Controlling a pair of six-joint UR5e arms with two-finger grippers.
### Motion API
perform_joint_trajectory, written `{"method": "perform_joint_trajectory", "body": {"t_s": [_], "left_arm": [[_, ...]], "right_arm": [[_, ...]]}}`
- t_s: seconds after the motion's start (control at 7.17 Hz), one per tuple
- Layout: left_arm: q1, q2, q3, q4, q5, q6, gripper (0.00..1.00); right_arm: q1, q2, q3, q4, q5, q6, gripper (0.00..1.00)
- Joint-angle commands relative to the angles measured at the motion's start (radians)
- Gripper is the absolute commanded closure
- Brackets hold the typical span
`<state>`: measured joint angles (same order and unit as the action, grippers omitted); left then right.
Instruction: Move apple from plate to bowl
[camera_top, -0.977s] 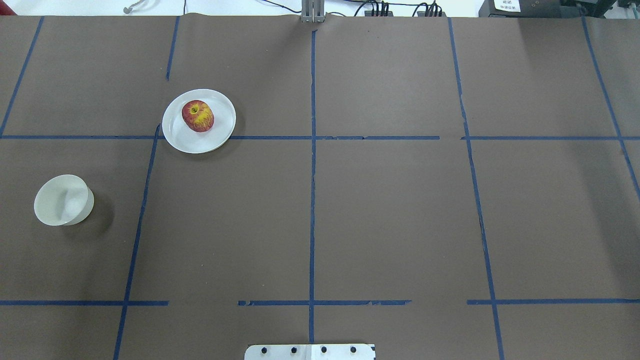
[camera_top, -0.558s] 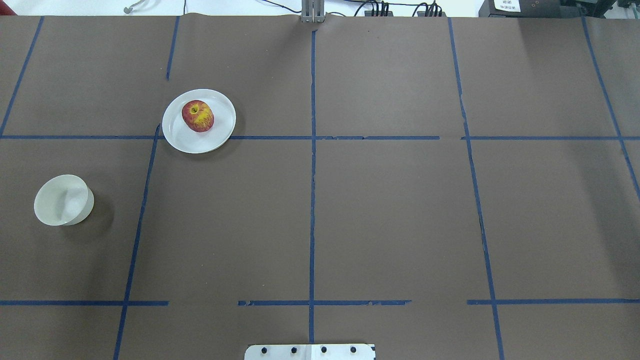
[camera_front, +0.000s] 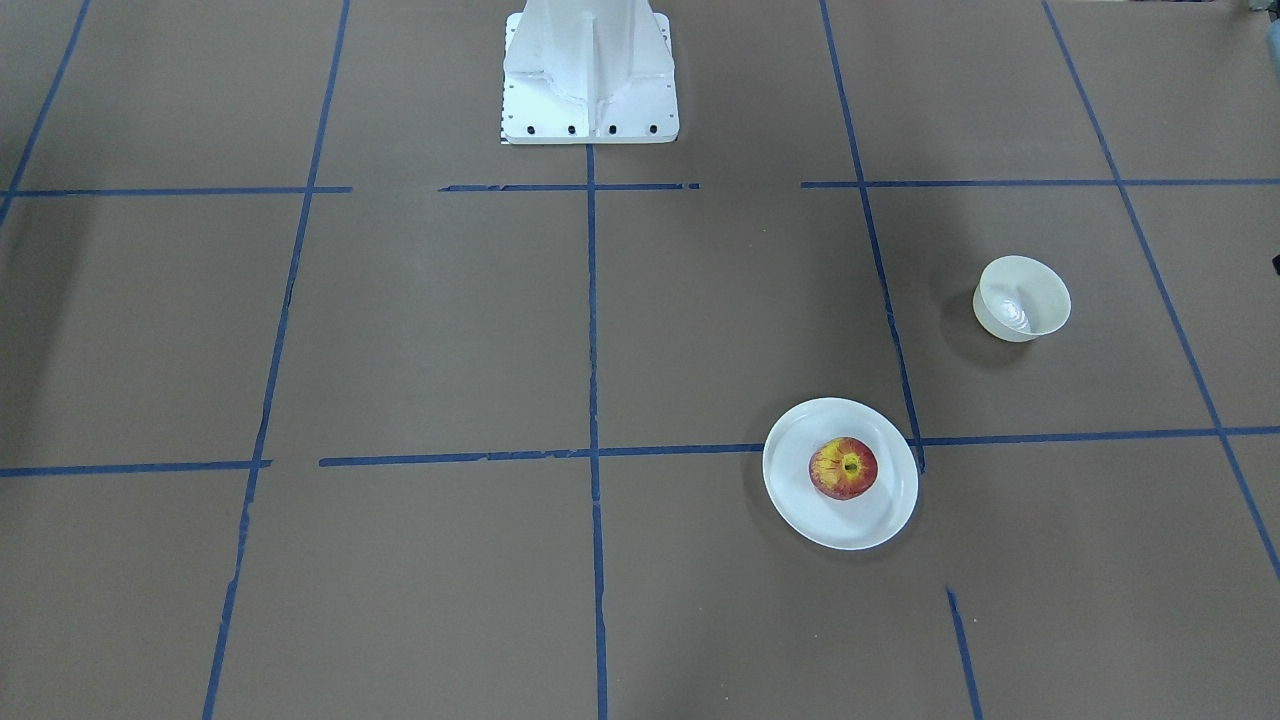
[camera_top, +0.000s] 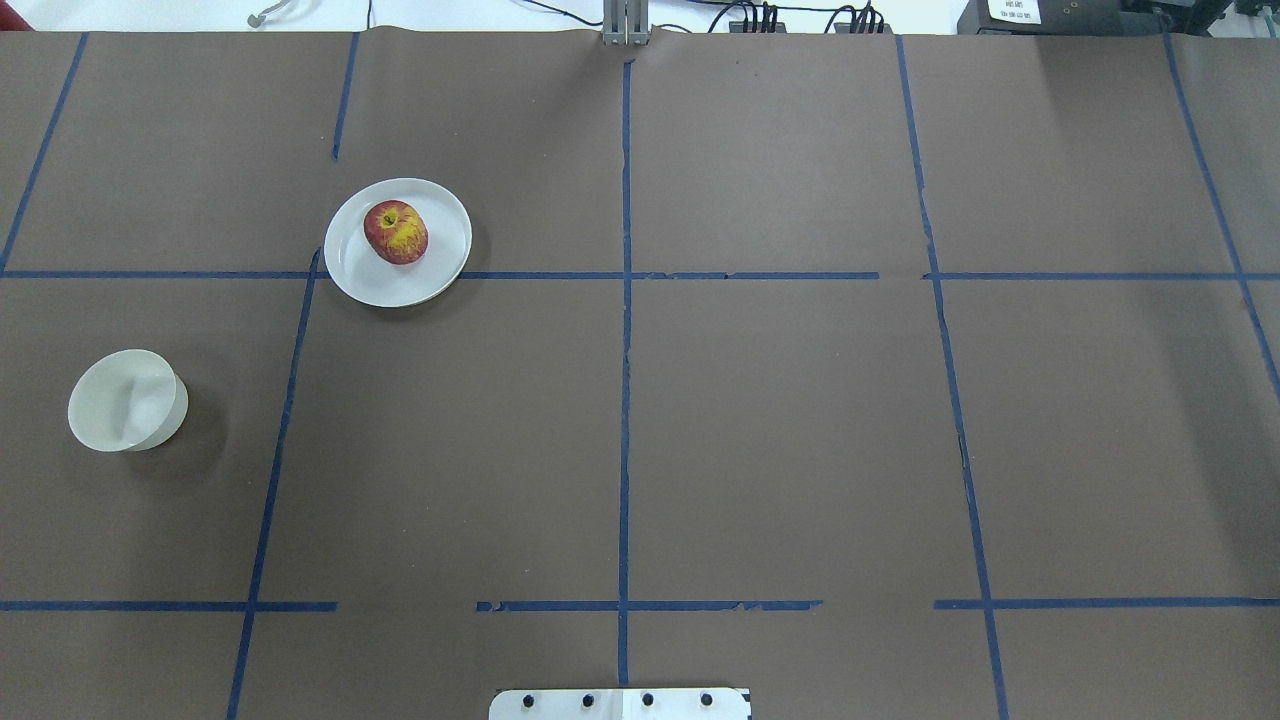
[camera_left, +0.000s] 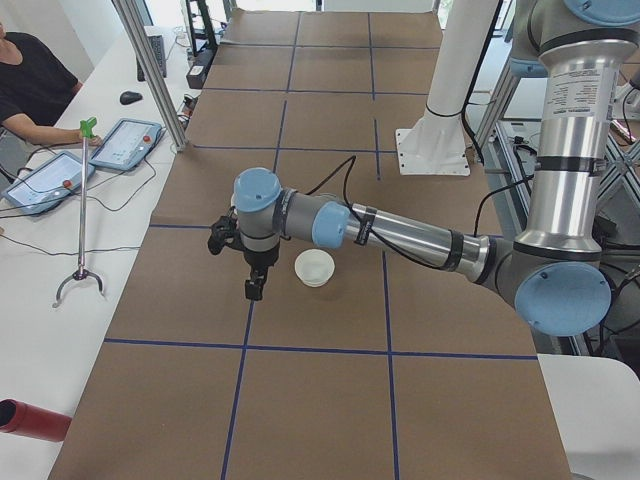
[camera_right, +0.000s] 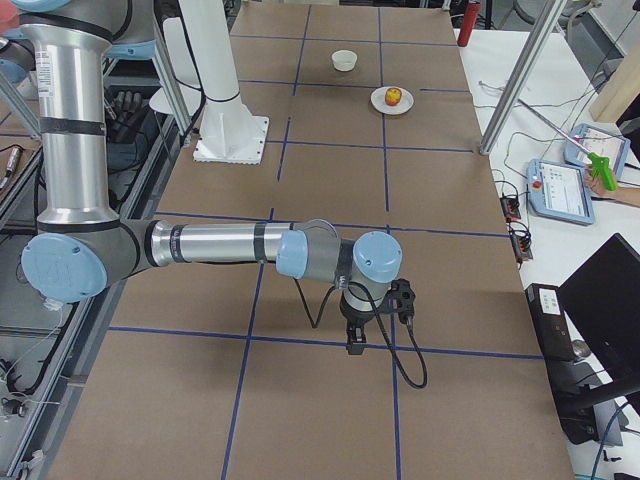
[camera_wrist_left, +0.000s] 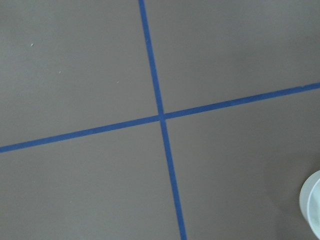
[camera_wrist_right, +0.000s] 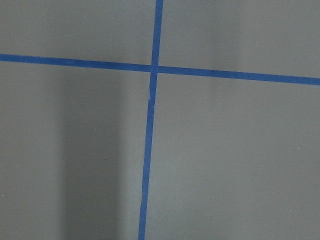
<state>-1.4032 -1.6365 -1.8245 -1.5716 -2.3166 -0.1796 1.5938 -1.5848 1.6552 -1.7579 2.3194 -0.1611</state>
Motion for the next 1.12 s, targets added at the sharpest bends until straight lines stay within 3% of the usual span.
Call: {"method": "perform_joint_trajectory", "body": {"t_s": [0.0,0.28,0.42,0.56,0.84,0.98], "left_arm": [[0.22,-0.168,-0.038,-0.01,0.008,-0.365,0.0],[0.347,-0.303,0.028,-0.005,0.043,-0.55,0.0],[0.439,-0.397,0.109,-0.004,0.116,-0.625,0.0],[0.475,-0.426,0.158,-0.014,0.118,-0.635,0.0],[0.501,-0.569,0.377,-0.077,0.121,-0.706,0.0],[0.504,-0.569,0.413,-0.137,0.121,-0.712,0.0]], "right_arm": [[0.0,0.0,0.0,0.0,0.0,0.0,0.0],[0.0,0.0,0.0,0.0,0.0,0.0,0.0],[0.0,0.0,0.0,0.0,0.0,0.0,0.0],[0.0,0.0,0.0,0.001,0.0,0.0,0.0],[0.0,0.0,0.0,0.001,0.0,0.0,0.0],[0.0,0.0,0.0,0.001,0.0,0.0,0.0]]}}
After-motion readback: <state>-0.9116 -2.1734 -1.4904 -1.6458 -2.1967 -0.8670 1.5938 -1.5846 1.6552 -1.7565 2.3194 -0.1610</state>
